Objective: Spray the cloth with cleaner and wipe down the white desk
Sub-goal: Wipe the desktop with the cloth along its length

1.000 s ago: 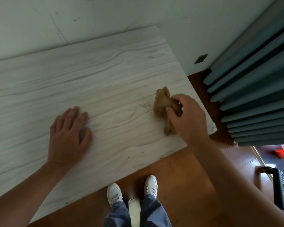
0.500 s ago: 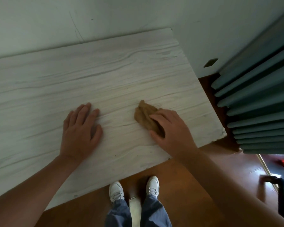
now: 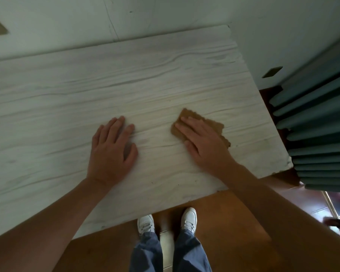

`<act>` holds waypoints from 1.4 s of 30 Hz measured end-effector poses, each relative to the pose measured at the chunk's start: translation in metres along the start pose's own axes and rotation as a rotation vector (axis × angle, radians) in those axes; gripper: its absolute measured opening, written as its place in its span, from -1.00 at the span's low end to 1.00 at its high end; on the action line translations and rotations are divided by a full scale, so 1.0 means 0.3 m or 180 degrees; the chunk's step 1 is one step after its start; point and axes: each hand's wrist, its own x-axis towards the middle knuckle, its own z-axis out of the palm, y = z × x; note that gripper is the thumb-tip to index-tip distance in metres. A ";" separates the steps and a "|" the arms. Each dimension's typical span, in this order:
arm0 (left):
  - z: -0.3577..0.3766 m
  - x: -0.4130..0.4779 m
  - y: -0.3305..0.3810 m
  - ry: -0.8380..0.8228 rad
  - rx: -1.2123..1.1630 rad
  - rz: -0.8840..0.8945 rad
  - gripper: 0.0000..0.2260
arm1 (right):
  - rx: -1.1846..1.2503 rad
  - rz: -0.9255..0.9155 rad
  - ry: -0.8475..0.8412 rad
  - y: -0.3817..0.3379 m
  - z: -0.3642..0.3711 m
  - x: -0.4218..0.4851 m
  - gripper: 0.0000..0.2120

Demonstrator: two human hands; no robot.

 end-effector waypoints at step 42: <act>-0.003 0.007 -0.002 -0.0071 0.0157 0.0004 -0.51 | -0.0099 -0.0709 -0.0416 0.069 -0.013 0.307 -0.54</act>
